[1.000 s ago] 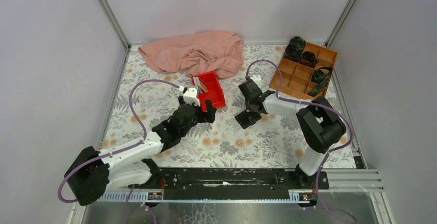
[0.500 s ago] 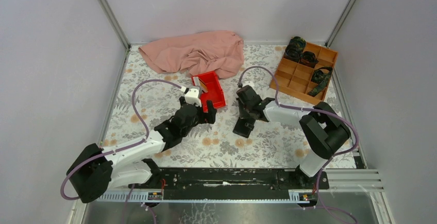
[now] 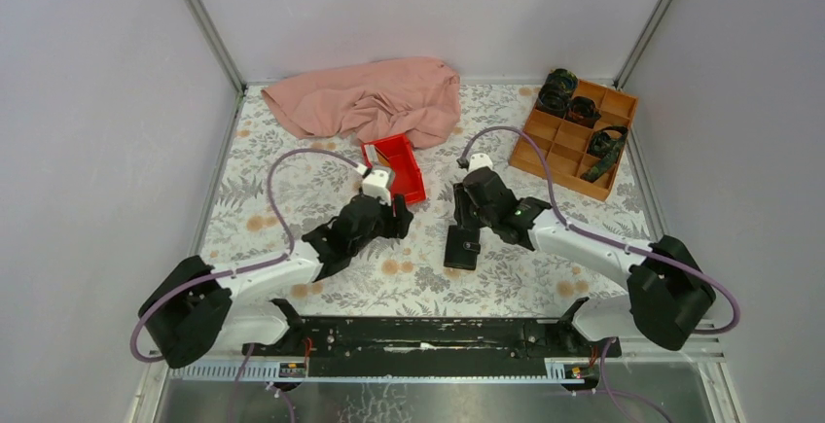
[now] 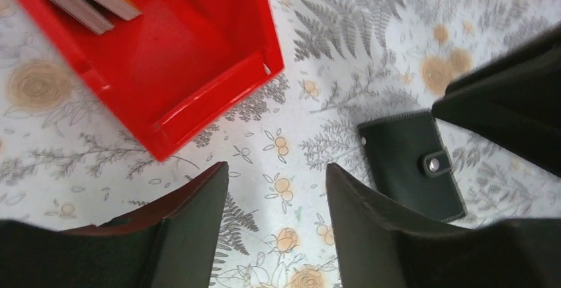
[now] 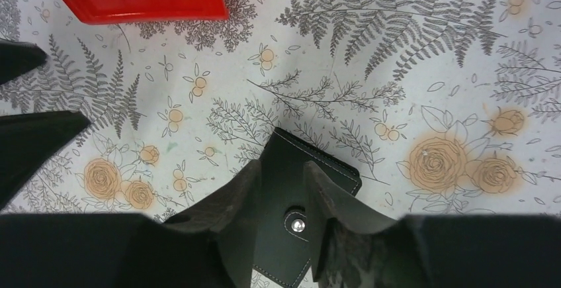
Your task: Take the credit cards out of the card holder
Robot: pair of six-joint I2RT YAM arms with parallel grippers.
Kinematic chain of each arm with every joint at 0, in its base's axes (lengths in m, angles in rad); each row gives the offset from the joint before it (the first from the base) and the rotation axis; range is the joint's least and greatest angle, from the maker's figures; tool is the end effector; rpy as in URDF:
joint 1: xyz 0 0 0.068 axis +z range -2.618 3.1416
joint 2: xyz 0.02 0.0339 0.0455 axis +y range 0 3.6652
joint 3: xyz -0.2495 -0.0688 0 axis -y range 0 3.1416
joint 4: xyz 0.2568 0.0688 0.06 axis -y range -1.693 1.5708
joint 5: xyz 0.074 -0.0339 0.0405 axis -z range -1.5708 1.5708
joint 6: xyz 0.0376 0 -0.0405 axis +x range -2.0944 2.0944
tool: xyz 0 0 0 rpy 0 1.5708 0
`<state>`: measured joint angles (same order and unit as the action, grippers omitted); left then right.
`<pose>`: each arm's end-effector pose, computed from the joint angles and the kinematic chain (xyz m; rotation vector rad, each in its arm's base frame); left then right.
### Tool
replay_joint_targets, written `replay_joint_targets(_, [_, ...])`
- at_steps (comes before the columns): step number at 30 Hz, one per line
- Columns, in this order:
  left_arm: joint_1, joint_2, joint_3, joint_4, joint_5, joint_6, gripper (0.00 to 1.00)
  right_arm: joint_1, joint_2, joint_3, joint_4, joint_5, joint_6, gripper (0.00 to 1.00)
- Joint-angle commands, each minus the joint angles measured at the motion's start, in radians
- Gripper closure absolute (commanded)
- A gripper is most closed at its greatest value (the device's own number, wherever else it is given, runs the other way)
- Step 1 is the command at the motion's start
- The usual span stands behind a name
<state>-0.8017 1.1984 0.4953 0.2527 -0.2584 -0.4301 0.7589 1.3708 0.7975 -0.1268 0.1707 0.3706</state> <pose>0.1900 -0.1825 0.1776 0.2132 2.0334 -0.5223 0.2247 0.2043 0.1976 -0.3523 2.2639 0.4044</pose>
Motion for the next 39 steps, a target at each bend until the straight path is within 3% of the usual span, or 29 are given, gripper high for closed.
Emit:
replay_joint_targets(1, [-0.004,0.091,0.051,0.129,0.212,0.016,0.53,0.000,-0.043,-0.021,-0.053,0.051,-0.024,0.60])
replay_joint_targets(6, [-0.032,0.244,0.138,0.152,0.410,0.001,0.96,0.000,-0.084,-0.096,-0.063,0.075,-0.023,0.51])
replay_joint_targets(7, [-0.034,0.263,0.141,0.175,0.435,-0.015,1.00,0.000,-0.099,-0.111,-0.065,0.079,-0.021,0.51])
replay_joint_targets(8, [-0.037,0.277,0.140,0.207,0.462,-0.035,1.00,0.000,-0.113,-0.125,-0.061,0.082,-0.021,0.52])
replay_joint_targets(10, [-0.040,0.312,0.150,0.247,0.508,-0.064,1.00,0.000,-0.134,-0.158,-0.045,0.092,-0.026,0.65])
replay_joint_targets(13, [-0.044,0.358,0.169,0.267,0.539,-0.094,1.00,0.000,-0.149,-0.178,-0.046,0.069,-0.029,0.76])
replay_joint_targets(25, [-0.051,0.504,0.184,0.328,0.645,-0.131,1.00,0.000,-0.171,-0.185,-0.027,0.032,-0.033,0.73])
replay_joint_targets(39, [-0.053,0.596,0.244,0.206,0.580,-0.100,1.00,0.058,-0.131,-0.176,0.022,-0.008,-0.063,0.63])
